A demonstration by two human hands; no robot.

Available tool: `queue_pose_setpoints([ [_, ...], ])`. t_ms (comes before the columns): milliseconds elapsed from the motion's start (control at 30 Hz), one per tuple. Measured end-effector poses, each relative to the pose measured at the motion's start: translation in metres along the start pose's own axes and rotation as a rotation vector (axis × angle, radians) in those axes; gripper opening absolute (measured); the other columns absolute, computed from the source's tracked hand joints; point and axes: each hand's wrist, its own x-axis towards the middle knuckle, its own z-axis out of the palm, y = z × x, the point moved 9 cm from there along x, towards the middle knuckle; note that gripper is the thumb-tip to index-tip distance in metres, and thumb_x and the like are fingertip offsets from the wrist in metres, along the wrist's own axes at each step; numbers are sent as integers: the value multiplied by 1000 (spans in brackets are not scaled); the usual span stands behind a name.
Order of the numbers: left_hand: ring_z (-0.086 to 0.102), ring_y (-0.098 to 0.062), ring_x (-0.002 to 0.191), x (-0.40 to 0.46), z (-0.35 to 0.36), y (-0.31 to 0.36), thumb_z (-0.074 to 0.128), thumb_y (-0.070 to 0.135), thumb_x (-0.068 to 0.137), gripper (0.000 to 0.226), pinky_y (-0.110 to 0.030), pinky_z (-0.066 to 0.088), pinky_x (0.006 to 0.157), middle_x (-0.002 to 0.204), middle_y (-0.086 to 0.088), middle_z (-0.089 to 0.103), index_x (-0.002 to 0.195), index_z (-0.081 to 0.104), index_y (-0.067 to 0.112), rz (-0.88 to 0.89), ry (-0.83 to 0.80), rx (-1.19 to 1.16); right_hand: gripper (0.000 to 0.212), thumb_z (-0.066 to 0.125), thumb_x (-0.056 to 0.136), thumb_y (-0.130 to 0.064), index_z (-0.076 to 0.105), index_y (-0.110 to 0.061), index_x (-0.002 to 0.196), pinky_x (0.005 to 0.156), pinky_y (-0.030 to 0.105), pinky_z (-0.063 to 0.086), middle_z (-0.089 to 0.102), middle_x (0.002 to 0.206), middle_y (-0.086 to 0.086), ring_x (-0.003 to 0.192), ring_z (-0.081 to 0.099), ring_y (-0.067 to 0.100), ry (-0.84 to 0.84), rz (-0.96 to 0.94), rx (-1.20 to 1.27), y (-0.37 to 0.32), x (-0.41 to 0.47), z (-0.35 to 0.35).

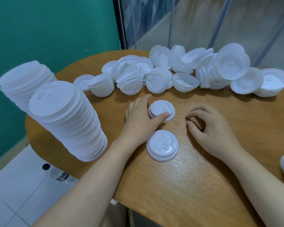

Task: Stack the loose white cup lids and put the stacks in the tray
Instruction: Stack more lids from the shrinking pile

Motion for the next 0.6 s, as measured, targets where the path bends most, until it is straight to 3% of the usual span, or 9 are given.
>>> queue_pose_setpoints([
  [167,41,-14,127,13,7,3,77,68,75,75,-30,28,105,131,12,53,135,58,28,24,34,59,16,64,90,-27,73,-20,101,86,27,44,59,106,-12,100,57,9,12,8,8,1,0,0],
  [367,50,-9,123,0,-10,1,82,63,75,67,-43,43,110,124,19,56,130,60,32,42,62,-148,14,65,92,-25,72,-21,103,85,15,37,59,107,-12,101,54,7,4,20,-1,2,-1,0],
  [533,53,-5,120,-42,-25,4,76,69,71,64,-20,41,100,119,23,59,125,63,37,147,26,-166,11,68,91,-22,72,-20,101,87,27,46,59,106,-12,100,56,8,7,2,4,1,-1,1],
  [600,54,-5,119,-57,-23,4,74,71,70,65,-20,41,98,119,23,59,125,64,38,181,-41,-154,11,68,92,-23,72,-20,101,87,28,46,59,107,-13,100,56,8,7,4,9,1,-1,0],
])
